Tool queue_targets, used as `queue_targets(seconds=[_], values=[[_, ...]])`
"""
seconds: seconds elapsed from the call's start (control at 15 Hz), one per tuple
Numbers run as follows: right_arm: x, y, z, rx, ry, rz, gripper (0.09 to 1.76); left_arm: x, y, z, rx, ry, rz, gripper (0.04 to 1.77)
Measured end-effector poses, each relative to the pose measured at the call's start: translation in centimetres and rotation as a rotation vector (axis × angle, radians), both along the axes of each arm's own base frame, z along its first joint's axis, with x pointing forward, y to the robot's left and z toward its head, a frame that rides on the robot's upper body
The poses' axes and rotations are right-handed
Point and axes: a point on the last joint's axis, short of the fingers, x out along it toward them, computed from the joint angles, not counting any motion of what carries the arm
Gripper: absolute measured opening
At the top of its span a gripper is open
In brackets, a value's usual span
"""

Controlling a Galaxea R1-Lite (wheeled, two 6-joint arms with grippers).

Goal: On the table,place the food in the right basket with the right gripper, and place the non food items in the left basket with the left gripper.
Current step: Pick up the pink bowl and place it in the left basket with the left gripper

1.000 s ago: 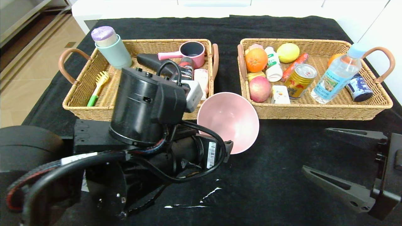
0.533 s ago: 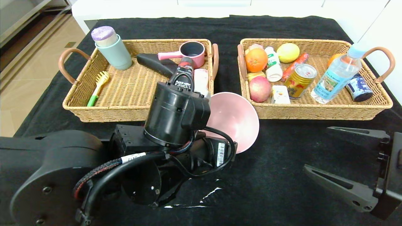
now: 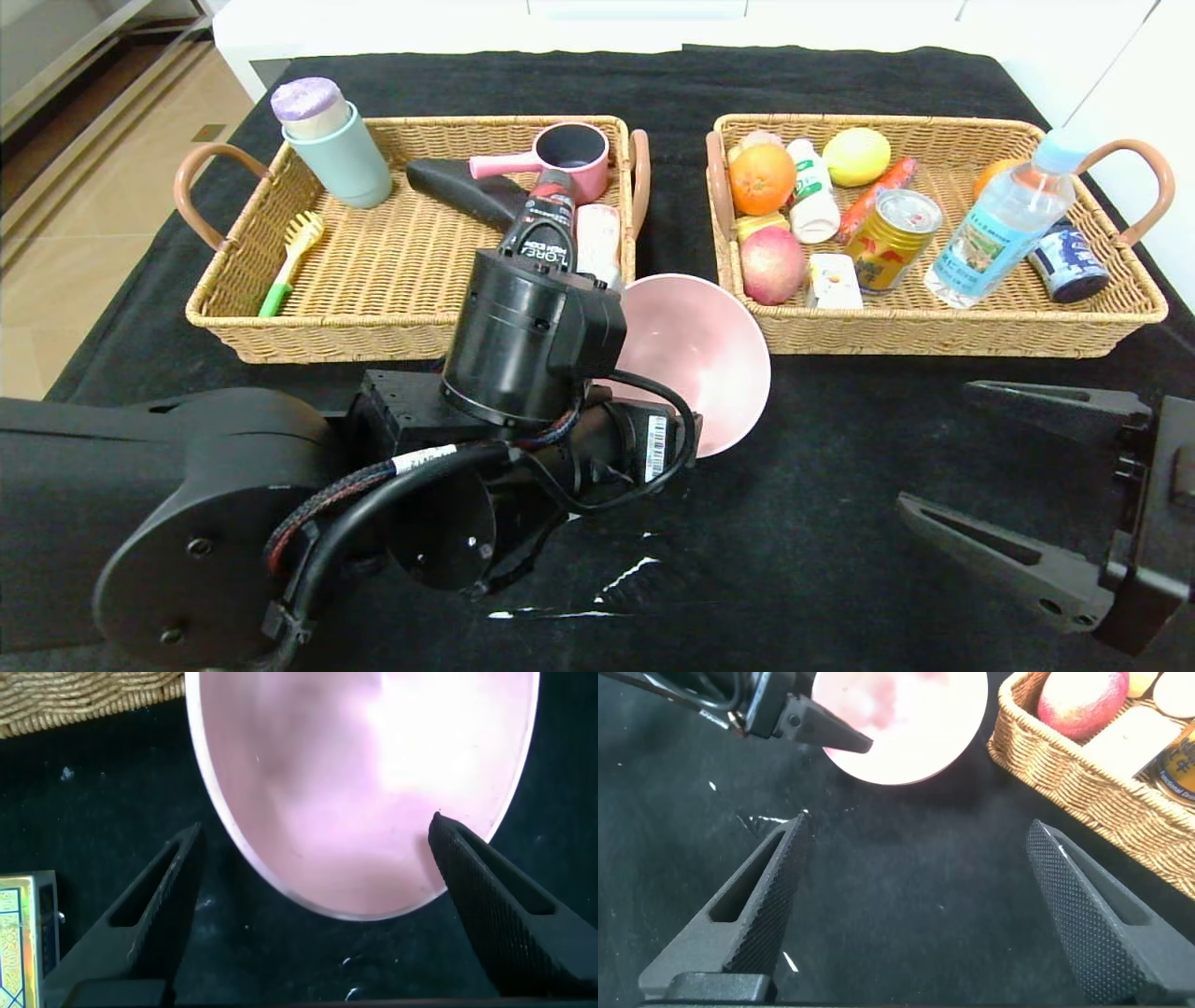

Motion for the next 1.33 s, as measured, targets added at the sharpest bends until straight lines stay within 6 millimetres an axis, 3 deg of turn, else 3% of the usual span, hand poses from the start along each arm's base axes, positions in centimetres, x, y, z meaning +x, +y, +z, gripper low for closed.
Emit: queue_targets(seconds=[0.07, 0.33, 0.53, 0.67, 1.33], values=[[0.01, 0.01, -0.02, -0.001, 0.001, 0.0, 1.7, 0.16, 0.06, 0.06, 0.0, -0.002, 0.004, 1.72], [0.08, 0.06, -0.12, -0.003, 0.005, 0.0, 1.7, 0.32, 0.04, 0.07, 0.001, -0.003, 0.006, 1.09], [0.18, 0.11, -0.25, -0.007, 0.011, 0.0, 1.7, 0.35, -0.05, -0.28, 0.004, 0.006, 0.004, 0.78], [0.21, 0.13, -0.29, -0.008, 0.013, 0.0, 1.7, 0.25, -0.18, -0.42, 0.008, 0.01, -0.004, 0.15], [0.24, 0.15, -0.35, -0.009, 0.015, 0.0, 1.7, 0.14, -0.29, -0.55, 0.01, 0.013, -0.006, 0.15]])
